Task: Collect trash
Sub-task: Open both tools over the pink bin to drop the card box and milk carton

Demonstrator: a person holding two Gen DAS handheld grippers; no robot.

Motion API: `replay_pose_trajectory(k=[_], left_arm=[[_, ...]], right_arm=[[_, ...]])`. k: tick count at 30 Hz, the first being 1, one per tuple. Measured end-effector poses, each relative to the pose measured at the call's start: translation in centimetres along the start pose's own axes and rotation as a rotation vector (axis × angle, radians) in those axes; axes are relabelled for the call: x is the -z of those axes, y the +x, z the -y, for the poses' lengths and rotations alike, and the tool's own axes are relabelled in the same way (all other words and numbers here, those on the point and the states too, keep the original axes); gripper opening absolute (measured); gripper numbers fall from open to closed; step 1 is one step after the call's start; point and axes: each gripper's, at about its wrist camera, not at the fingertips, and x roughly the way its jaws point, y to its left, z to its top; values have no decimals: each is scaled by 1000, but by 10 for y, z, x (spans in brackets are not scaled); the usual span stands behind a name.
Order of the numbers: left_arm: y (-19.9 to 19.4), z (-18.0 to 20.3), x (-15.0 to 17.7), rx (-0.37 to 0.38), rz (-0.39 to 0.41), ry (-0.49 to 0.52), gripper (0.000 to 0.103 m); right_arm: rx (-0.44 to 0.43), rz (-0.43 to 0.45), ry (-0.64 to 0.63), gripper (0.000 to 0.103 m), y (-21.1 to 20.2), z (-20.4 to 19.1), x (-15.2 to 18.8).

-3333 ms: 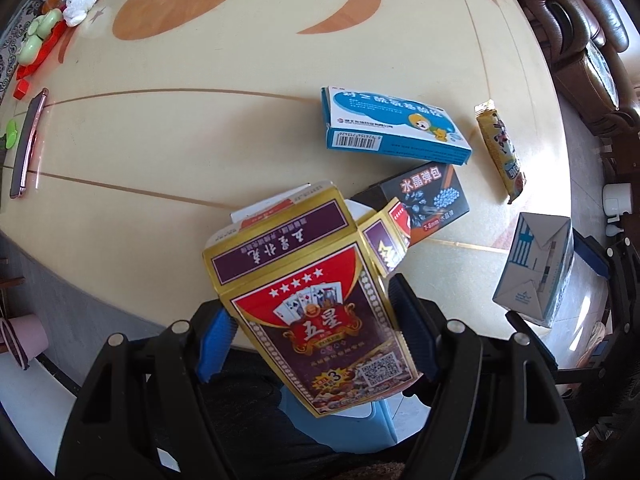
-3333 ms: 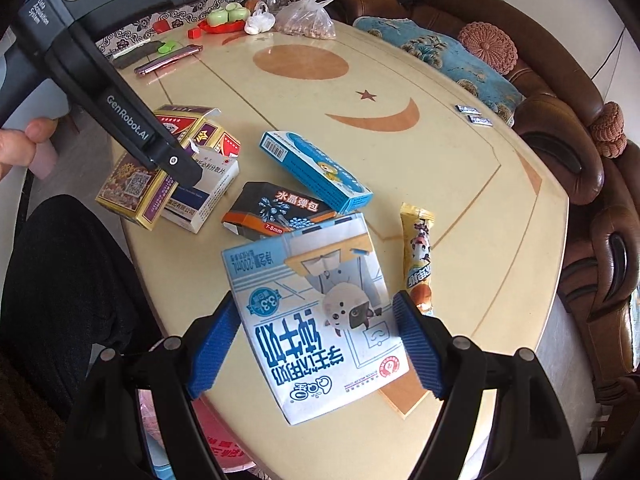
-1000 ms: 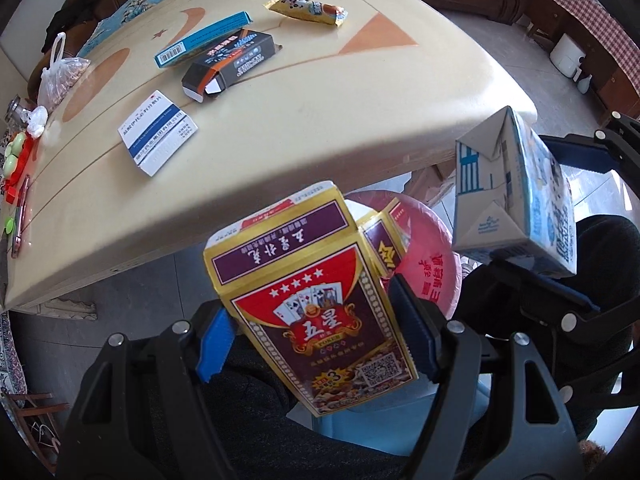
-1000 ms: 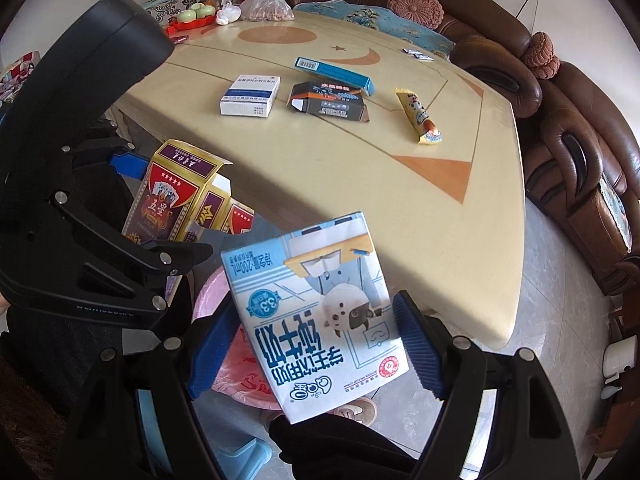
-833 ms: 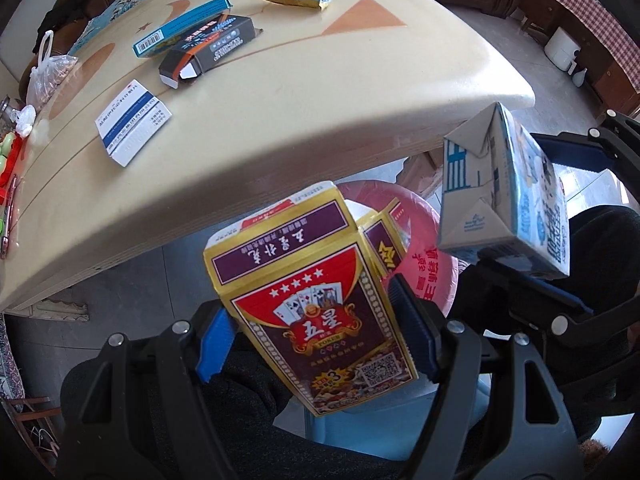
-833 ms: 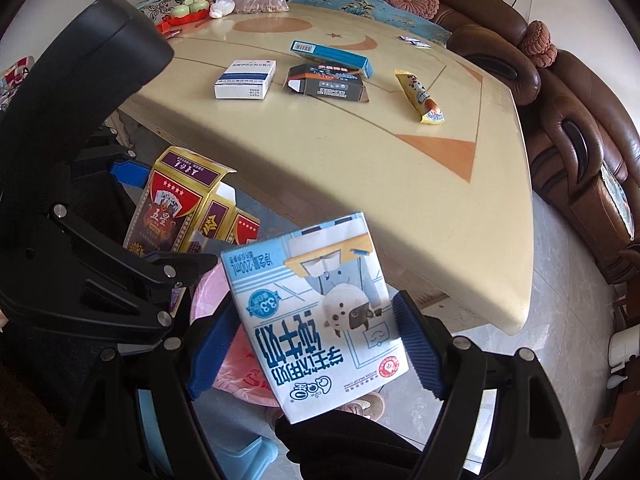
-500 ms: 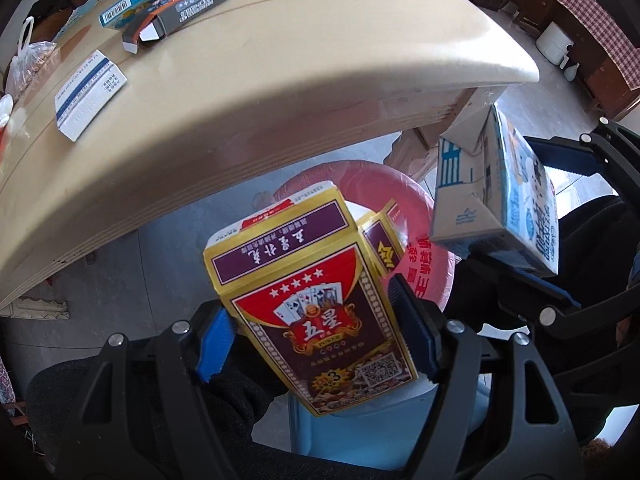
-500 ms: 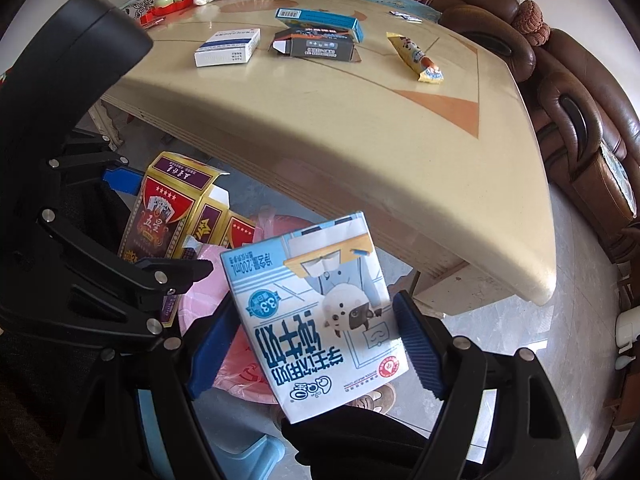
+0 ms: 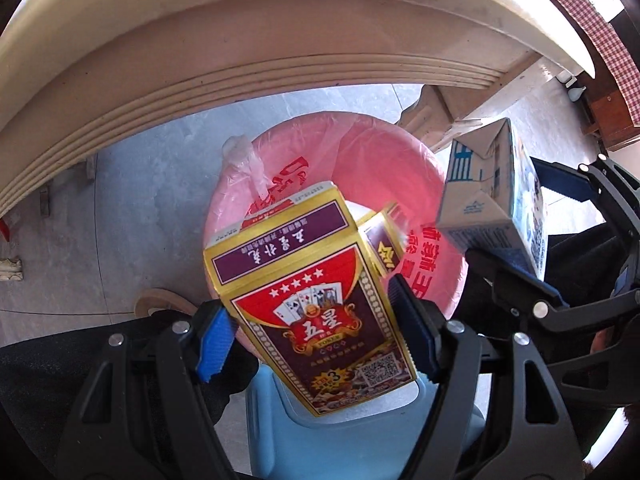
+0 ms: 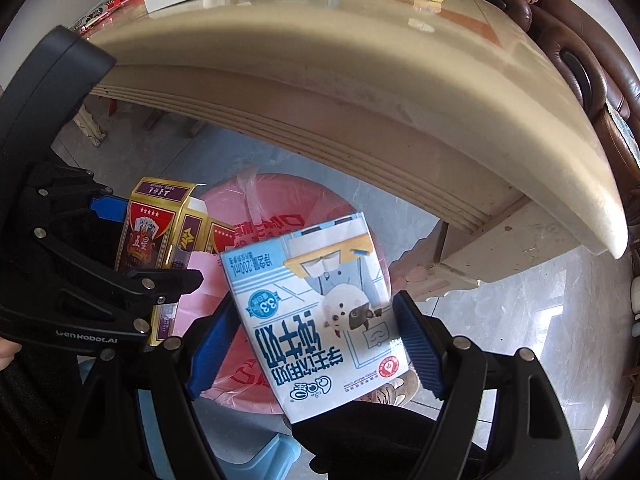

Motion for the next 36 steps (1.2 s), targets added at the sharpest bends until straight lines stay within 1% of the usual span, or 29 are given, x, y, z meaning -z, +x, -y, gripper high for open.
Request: replay_pose_trajectory(k=[3, 7, 11, 17, 22, 27, 31, 33, 34, 35, 36], left_arm=[[9, -9, -5, 27, -23, -40, 71], [19, -11, -10, 17, -40, -50, 71], [35, -12, -11, 36, -87, -78, 71], [52, -23, -15, 54, -131, -135, 71], [58, -23, -15, 28, -148, -135, 71], [58, -23, -15, 30, -153, -134, 71], [61, -21, -16, 17, -172, -133, 72], [64, -20, -18, 15, -183, -135, 73], [65, -20, -18, 15, -192, -134, 78], [66, -21, -18, 12, -193, -136, 79], [67, -22, -18, 4, -194, -135, 79]], right_arm=[[7, -17, -2, 75, 13, 1, 3], [-9, -52, 12, 75, 30, 2, 5], [-33, -80, 26, 75, 42, 7, 8], [-57, -106, 16, 75, 54, 4, 8], [-68, -124, 6, 76, 60, 0, 7], [-77, -130, 10, 76, 61, 0, 7], [-79, -132, -2, 77, 64, -2, 5], [-76, -138, -6, 77, 66, -3, 3], [-76, -139, -9, 78, 66, -4, 3], [-72, -139, -11, 79, 67, -4, 3], [-68, -138, -13, 84, 67, -5, 3]])
